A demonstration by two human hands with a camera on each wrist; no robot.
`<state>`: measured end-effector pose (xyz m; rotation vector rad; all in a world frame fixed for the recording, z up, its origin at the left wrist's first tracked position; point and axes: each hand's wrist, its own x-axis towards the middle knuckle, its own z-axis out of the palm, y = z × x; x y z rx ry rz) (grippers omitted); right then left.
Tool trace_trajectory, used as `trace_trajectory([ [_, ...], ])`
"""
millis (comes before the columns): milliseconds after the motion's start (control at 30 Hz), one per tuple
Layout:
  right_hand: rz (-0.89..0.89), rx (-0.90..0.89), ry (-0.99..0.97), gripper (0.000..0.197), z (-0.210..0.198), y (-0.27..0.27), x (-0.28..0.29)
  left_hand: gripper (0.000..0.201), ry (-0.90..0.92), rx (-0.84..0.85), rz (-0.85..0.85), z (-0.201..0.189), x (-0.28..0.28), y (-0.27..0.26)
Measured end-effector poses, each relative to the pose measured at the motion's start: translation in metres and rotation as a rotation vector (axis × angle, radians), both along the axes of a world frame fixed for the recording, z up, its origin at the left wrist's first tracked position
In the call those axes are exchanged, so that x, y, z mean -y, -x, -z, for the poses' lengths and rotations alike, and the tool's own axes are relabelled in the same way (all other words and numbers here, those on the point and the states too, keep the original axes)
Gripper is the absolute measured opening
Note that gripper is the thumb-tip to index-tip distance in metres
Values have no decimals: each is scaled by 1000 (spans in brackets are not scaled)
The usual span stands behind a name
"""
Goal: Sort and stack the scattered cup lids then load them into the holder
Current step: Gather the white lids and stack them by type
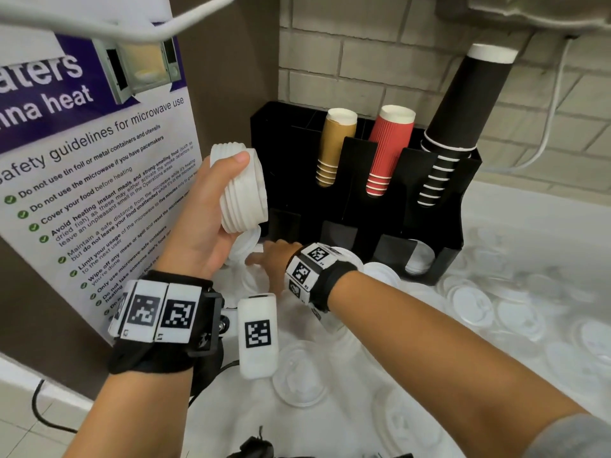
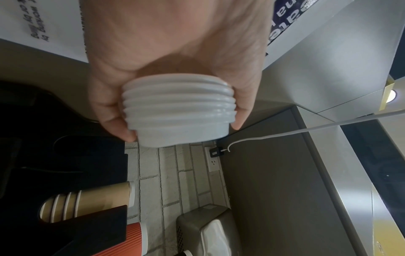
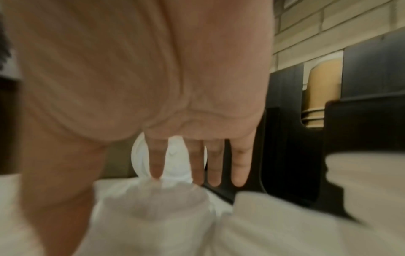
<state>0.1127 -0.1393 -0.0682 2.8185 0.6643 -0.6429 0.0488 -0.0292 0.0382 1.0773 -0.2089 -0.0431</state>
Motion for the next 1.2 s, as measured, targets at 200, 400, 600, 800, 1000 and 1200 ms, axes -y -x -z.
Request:
trace_trajectory([
  [200,55,14,-159,80,9,-3,-1,28,-9,-7,-11,3,-3,1],
  [400,160,35,-291,75,-37,7,13,36,-21,39,-13,1,-4,1],
  [600,482,-68,-1189,42,-84,35,82,62,-4,-39,36,10,14,4],
  [800,580,-43,-1746,46,-73,96,118,57,-126,-107,187,33,45,15],
  [1000,411,133,-1607,65,-70,128,121,56,-193,-82,373,39,57,23],
  [1200,367,100,-1609,63,-75,135,110,70,-185,-99,347,40,60,27],
])
